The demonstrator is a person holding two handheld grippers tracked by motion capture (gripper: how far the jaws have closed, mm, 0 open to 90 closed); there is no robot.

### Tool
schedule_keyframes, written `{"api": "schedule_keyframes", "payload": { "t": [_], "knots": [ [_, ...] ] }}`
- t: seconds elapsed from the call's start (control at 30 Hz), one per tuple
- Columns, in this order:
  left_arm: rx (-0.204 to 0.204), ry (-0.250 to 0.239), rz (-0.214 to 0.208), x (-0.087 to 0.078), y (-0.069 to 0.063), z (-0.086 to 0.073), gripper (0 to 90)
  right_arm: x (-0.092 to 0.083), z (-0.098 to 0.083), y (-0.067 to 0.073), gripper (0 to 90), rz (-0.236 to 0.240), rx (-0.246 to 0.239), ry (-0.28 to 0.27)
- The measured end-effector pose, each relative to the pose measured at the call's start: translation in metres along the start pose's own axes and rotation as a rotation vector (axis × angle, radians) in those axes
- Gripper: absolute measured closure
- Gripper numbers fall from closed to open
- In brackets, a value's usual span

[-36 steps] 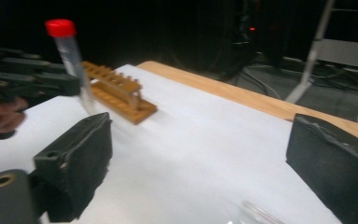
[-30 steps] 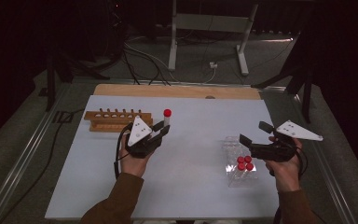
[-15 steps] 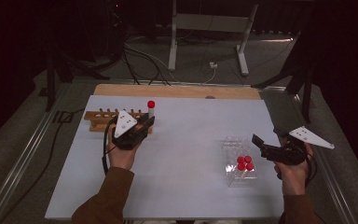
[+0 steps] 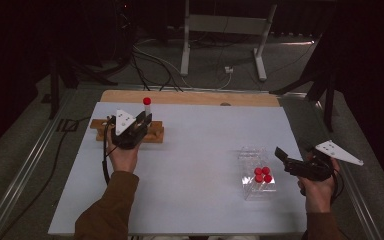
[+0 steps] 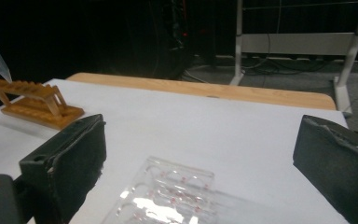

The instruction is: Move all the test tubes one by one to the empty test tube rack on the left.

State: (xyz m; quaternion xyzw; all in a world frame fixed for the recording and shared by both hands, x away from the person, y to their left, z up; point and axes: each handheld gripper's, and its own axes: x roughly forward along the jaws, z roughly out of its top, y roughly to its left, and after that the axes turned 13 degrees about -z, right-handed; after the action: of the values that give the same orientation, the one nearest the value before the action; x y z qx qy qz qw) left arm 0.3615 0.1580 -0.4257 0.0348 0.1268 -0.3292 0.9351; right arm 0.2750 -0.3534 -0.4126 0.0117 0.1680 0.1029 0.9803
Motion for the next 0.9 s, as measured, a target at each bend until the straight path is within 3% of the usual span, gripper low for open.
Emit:
{"api": "schedule_keyframes", "payload": {
  "t": [0.23, 0.57, 0.9],
  "knots": [
    [-0.048, 0.019, 0.059, 0.018, 0.012, -0.012, 75.4, -0.005, -0.001, -0.005, 2.6, 0.002, 0.012, -0.022],
    [-0.104, 0.070, 0.055, 0.031, 0.022, -0.027, 75.1, -0.005, -0.004, -0.007, 2.6, 0.009, 0.012, -0.028],
    [-0.119, 0.147, 0.047, 0.033, 0.025, -0.044, 75.0, -0.004, -0.005, -0.006, 2.7, 0.016, 0.014, -0.027]
  ]
}}
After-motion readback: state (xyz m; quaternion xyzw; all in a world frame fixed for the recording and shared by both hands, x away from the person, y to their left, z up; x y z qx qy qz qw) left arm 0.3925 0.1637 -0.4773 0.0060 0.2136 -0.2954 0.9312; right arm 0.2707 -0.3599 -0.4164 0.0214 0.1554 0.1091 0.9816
